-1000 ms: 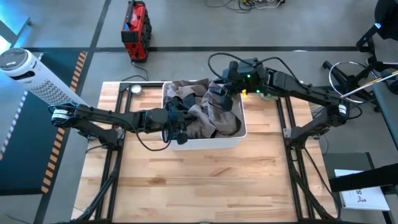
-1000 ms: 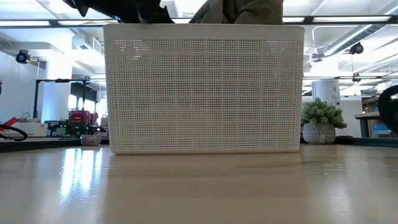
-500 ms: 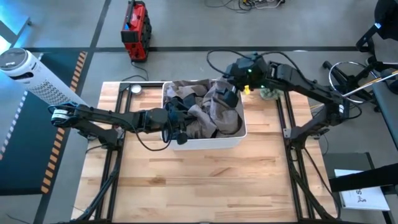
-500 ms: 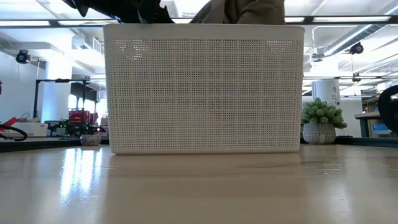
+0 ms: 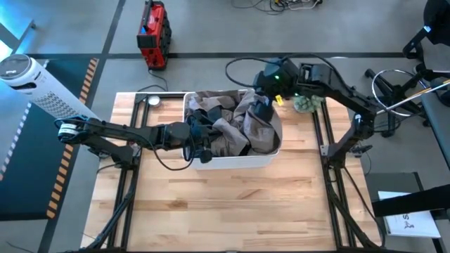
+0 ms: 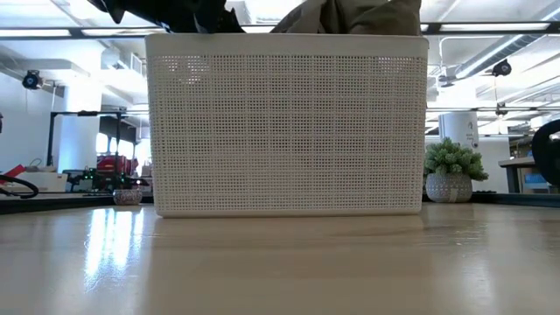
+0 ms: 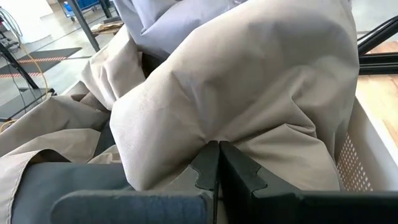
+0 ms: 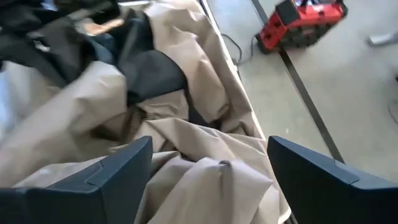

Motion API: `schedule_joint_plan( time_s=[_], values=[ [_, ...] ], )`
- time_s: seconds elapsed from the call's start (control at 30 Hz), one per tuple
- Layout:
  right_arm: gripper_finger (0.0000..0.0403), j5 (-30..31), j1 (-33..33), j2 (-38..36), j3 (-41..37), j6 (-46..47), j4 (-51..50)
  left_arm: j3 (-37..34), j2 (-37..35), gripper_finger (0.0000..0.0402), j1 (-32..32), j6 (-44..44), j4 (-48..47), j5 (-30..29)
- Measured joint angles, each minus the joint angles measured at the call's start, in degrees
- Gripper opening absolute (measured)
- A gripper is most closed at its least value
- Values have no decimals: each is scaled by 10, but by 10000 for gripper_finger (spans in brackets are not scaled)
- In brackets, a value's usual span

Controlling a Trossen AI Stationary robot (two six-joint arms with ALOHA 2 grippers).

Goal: Sort clothes

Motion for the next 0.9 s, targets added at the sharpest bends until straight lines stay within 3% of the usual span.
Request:
schedule_joint_plan(
  time_s=[0.17,0.33,0.43,0.53,0.67,0.77,0.9],
  values=[
    [235,30,24,-14,-11,26,-20,0,-4,0,0,0,-3,-1],
    [97,136,66,-58,-119,117,-37,-2,-15,0,0,6,-12,-2],
    [21,159,101,-88,-221,164,29,-2,-20,0,0,11,-13,-2],
    [12,146,130,-111,-319,171,151,-2,-21,0,0,12,-12,-2],
    [13,82,141,-113,-402,121,358,-2,-20,0,1,11,-10,-2],
    [2,56,134,-97,-424,80,470,-2,-20,0,2,11,-9,-2],
    [1,12,99,-56,-426,59,524,-2,-22,0,2,10,-5,-2]
  ],
)
